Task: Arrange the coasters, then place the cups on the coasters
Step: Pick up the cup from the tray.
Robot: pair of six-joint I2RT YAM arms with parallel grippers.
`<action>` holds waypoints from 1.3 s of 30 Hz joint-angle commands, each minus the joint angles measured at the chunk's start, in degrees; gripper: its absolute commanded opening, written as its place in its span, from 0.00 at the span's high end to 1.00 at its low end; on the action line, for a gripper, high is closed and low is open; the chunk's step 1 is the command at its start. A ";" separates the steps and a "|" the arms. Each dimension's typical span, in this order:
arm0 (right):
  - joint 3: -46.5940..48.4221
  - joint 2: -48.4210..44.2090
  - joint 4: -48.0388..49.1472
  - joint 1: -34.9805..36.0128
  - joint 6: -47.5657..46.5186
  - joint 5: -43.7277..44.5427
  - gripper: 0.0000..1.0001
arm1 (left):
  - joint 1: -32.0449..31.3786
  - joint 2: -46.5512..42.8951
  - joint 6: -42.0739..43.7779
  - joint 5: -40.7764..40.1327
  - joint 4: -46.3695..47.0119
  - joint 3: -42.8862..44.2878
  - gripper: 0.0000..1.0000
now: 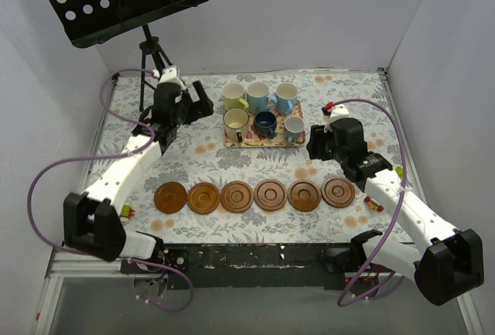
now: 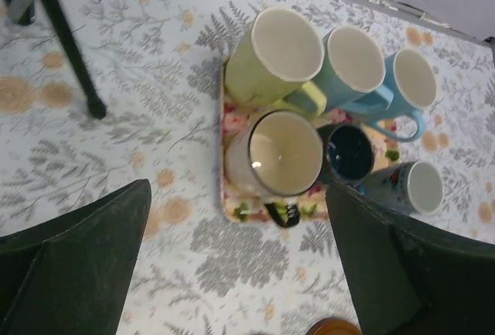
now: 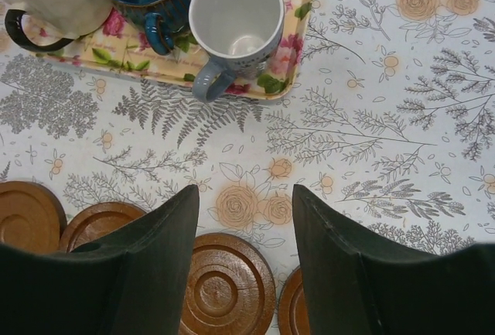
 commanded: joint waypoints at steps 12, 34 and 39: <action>-4.58 -7.60 0.76 0.34 4.66 -6.57 0.41 | -4.19 42.62 -7.32 -5.22 -8.36 42.91 0.21; -9.77 -7.51 2.87 0.34 6.15 -11.22 0.43 | -1.90 57.57 -4.77 -4.87 -19.44 60.51 0.53; -10.65 -7.77 2.52 0.34 6.33 -11.22 0.43 | -1.90 57.92 -4.85 -5.31 -19.27 60.95 0.59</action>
